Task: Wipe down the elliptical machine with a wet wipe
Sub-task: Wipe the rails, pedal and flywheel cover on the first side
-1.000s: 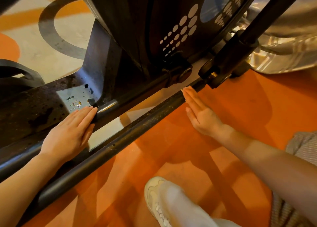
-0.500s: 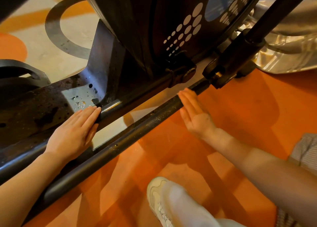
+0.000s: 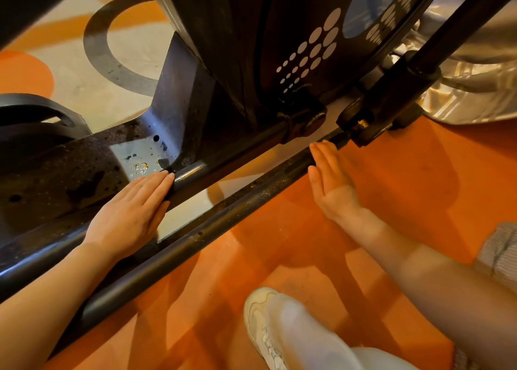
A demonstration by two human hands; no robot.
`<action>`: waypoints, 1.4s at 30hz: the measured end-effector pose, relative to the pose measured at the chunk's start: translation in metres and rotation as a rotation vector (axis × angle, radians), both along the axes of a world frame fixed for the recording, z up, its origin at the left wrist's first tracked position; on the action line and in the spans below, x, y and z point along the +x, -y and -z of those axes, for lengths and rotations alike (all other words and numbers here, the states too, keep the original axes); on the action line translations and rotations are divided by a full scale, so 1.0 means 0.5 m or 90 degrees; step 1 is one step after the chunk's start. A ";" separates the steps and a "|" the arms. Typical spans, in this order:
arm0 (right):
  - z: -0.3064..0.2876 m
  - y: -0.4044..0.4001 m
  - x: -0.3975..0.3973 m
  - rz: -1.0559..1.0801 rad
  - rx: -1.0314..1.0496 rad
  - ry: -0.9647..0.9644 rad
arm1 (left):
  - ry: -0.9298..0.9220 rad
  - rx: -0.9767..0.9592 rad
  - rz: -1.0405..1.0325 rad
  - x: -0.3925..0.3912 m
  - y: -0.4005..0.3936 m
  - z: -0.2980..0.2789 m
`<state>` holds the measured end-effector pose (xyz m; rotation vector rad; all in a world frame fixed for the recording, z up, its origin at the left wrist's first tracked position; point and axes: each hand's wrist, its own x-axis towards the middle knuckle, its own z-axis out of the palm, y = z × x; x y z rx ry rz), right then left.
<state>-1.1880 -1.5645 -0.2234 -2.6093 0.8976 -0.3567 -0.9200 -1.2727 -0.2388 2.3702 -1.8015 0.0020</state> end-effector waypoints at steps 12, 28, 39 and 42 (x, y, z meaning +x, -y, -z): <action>0.001 -0.199 0.023 -0.331 -0.032 0.049 | -0.002 -0.022 0.022 0.002 -0.008 0.007; -0.005 -0.340 0.055 -0.313 -0.062 0.055 | -0.028 -0.026 0.030 0.009 -0.010 0.008; -0.074 -0.242 0.053 -0.444 -0.062 -0.059 | -0.032 0.017 0.055 0.016 -0.010 -0.016; -0.060 -0.250 0.057 -0.451 -0.062 -0.020 | -0.026 0.027 0.060 0.013 -0.013 -0.052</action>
